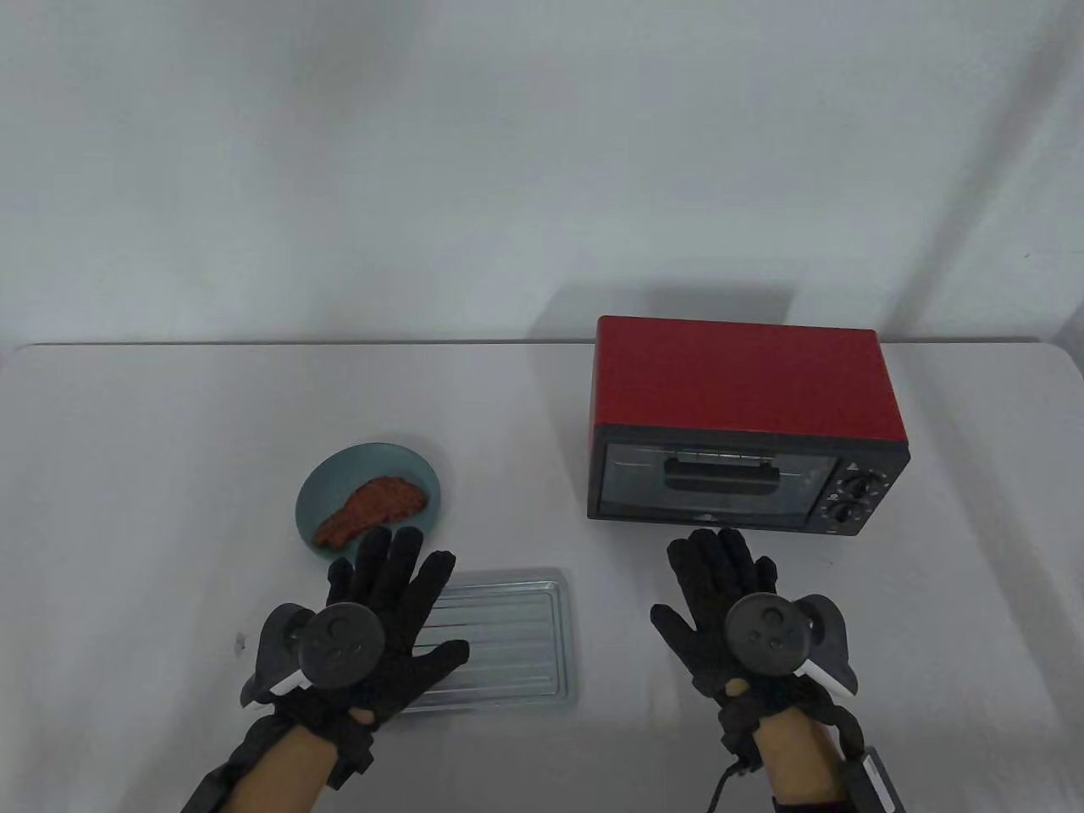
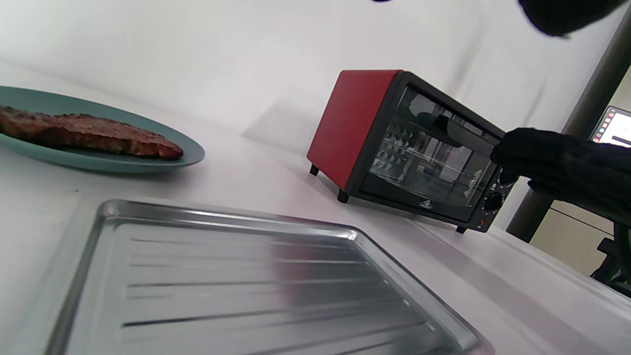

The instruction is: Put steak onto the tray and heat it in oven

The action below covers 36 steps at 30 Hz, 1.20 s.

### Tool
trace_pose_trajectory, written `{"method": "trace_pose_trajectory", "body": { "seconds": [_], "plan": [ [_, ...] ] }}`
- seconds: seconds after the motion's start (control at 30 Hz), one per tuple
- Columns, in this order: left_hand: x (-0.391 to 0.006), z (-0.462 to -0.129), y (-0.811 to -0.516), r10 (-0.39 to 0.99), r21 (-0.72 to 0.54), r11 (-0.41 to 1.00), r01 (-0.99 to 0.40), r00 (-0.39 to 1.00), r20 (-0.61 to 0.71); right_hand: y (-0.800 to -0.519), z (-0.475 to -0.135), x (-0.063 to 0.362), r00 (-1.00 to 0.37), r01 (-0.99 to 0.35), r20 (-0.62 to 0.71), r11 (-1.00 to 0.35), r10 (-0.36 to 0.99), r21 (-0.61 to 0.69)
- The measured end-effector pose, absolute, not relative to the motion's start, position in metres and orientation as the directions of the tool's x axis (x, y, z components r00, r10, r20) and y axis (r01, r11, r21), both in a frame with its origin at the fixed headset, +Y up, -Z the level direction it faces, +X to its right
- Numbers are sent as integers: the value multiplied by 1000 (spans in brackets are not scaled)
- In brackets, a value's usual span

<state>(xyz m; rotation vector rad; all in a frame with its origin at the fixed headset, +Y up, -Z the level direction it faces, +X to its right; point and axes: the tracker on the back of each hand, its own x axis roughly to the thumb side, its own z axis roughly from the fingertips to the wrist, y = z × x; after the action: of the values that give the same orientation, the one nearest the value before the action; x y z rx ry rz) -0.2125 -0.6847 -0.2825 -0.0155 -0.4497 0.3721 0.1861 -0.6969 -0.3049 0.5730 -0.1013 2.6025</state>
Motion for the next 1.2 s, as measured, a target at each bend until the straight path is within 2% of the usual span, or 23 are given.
{"method": "trace_pose_trajectory", "body": {
  "seconds": [0.23, 0.53, 0.67, 0.83, 1.0, 1.1, 1.2],
  "plan": [
    [-216, -284, -684, 385, -73, 917, -392, 823, 418, -695, -304, 189, -787, -502, 399, -865, 471, 31],
    [-234, -288, -682, 486, -17, 854, -520, 785, 384, -691, -305, 204, -719, -650, 356, -759, 597, -38],
    [-240, -289, -682, 508, -3, 839, -545, 780, 366, -680, -306, 228, -686, -722, 295, -670, 665, -169],
    [-247, -292, -684, 536, -3, 822, -570, 772, 341, -676, -328, 259, -574, -797, 123, -519, 809, -307],
    [-251, -293, -684, 566, -3, 801, -598, 757, 327, -681, -357, 271, -501, -815, -13, -477, 866, -329],
    [-252, -293, -684, 572, -5, 797, -604, 753, 325, -685, -371, 270, -444, -840, -47, -434, 895, -325],
    [-252, -293, -684, 577, -8, 795, -607, 750, 323, -688, -380, 268, -444, -836, -90, -449, 891, -316]
  ]
}}
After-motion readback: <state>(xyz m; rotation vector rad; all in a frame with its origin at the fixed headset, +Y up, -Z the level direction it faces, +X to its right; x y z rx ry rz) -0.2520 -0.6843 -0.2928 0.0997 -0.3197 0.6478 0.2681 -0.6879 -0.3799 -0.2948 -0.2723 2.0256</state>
